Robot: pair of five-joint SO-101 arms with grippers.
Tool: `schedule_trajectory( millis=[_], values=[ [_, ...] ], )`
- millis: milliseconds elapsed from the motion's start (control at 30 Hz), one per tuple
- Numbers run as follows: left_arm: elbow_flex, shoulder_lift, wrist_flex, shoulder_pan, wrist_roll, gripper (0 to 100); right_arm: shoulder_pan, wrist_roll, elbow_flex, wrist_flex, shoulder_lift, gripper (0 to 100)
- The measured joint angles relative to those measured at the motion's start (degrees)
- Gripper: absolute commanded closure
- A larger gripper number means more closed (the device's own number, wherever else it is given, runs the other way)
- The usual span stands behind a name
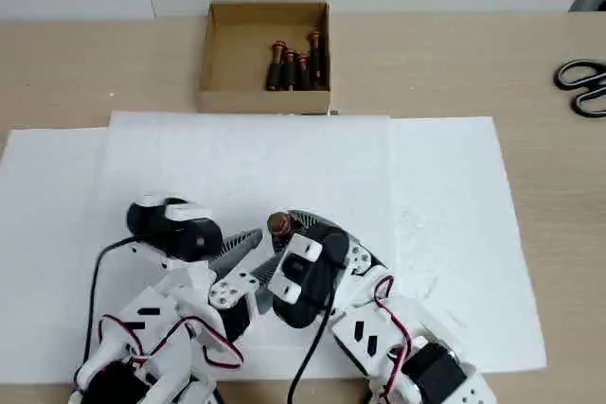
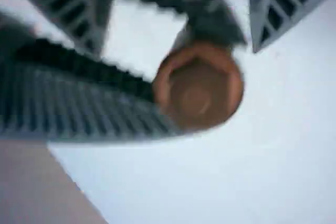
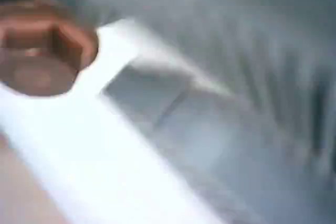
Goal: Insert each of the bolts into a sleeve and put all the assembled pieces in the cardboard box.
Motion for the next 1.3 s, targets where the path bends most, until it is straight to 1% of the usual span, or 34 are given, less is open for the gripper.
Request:
schedule_trajectory(
  millis=[200, 267, 367, 433, 533, 633, 733, 867, 1000, 1067, 1167, 1300],
  values=[
    [-0.88, 0.0, 2.2, -0.09, -3.25, 81, -0.35, 0.7, -0.09, 0.0, 0.0, 99.5],
    [-2.02, 0.0, 3.16, -0.09, -3.25, 83, 0.18, 0.79, -0.09, 0.0, 0.0, 99.5],
    [-3.43, 0.0, 3.87, -0.35, -3.34, 88, 3.25, 0.79, -0.09, -0.62, 0.0, 99.5],
    [-4.4, 0.0, 4.22, -2.2, -3.34, 91, 5.27, 0.79, -0.09, -3.78, 0.0, 99.5],
    [-5.01, 0.0, 4.48, -5.8, -3.52, 92, 6.95, 0.18, -0.26, -9.14, 1.58, 99.6],
    [-5.01, 0.0, 4.48, -7.91, -5.36, 92, 9.58, -3.43, -2.37, -12.04, 7.38, 99.6],
    [-5.01, 0.0, 4.48, -10.55, -6.59, 92, 13.36, -7.82, -9.23, -15.21, 17.23, 99.6],
    [-1.32, 0.0, 4.48, -14.51, -10.29, 92, 19.25, -12.13, -21.98, -17.41, 35.6, 99.6],
    [4.4, 0.0, 4.04, -19.16, -13.36, 92, 21.19, -13.71, -36.75, -17.49, 55.03, 99.6],
    [7.82, 0.0, 2.37, -21.63, -13.89, 94, 21.36, -13.8, -44.22, -17.49, 63.82, 99.6],
    [13.54, 0.0, -1.93, -24.62, -14.95, 100, 21.36, -13.89, -55.21, -17.49, 76.04, 99.6],
    [19.25, 0.0, -7.91, -26.55, -17.41, 99, 22.77, -13.89, -69.01, -17.49, 91.43, 99.6]
  ],
)
